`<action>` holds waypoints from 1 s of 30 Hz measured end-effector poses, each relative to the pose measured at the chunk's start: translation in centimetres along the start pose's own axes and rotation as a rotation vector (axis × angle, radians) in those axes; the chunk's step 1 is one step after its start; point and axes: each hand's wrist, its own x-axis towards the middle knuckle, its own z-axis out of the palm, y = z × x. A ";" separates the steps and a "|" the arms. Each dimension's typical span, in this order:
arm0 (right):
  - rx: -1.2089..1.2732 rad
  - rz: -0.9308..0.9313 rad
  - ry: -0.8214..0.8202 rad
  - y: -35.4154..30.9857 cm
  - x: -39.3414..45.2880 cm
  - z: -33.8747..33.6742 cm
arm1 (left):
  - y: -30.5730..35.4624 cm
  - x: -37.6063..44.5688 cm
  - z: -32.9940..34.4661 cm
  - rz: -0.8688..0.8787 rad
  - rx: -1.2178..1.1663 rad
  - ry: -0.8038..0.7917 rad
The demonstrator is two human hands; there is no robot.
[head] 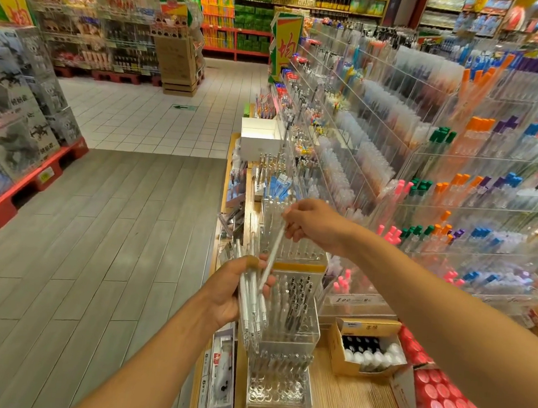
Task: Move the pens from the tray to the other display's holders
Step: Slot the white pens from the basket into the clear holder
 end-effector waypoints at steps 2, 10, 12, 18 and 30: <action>-0.051 -0.104 0.087 -0.7 0.2 -0.6 | 0.1 0.0 -0.3 -0.005 0.007 0.040; -0.691 -0.476 0.316 -1.2 1.2 -0.2 | -0.3 0.5 -1.7 -0.070 0.081 0.174; -0.726 -0.479 0.325 -0.9 1.4 0.0 | -0.2 0.4 -1.7 -0.087 0.086 0.168; -0.770 -0.488 0.341 -0.6 1.8 0.0 | 0.3 0.3 -1.8 -0.092 0.118 0.161; -1.086 -0.479 0.280 0.7 3.1 0.8 | 0.3 0.4 -1.7 -0.068 0.203 0.178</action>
